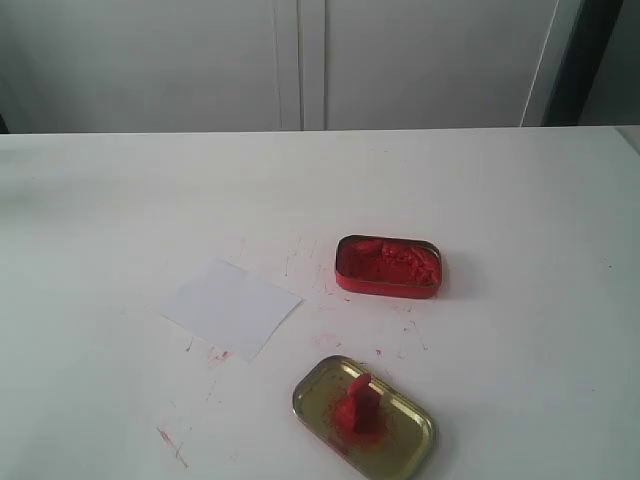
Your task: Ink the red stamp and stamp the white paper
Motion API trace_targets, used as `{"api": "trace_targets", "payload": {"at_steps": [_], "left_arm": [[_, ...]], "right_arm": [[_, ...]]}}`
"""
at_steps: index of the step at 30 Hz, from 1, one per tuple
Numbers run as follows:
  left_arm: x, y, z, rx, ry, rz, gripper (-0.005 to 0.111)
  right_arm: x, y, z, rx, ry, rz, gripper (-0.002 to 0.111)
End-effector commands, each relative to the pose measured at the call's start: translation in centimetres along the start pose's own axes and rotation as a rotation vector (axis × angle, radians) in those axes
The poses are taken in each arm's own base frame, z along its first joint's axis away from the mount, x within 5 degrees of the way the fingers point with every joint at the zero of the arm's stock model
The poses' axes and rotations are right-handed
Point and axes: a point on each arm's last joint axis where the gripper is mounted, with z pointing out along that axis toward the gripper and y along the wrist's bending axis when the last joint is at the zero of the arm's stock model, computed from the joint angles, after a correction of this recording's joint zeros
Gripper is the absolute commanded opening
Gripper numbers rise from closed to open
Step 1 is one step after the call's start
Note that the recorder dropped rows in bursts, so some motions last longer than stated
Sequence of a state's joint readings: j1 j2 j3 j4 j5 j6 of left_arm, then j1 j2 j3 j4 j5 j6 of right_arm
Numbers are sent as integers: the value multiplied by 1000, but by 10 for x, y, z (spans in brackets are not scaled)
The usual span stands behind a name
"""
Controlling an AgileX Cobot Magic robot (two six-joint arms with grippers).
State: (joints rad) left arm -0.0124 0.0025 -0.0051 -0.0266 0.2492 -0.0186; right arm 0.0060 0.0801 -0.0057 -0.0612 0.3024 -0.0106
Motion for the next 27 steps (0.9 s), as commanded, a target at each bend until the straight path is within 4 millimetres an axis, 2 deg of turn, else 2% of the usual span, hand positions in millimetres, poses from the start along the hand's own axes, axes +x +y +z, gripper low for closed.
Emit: {"api": "trace_targets", "payload": {"at_steps": [1,18,27], "left_arm": [[1,0,0,-1,0,2,0],[1,0,0,-3,-6,4,0],[-16,2,-1,-27,-189,4,0]], "right_arm": [[1,0,0,5,-8,7,0],[1,0,0,5,-8,7,0],[1,0,0,5,-8,7,0]]}}
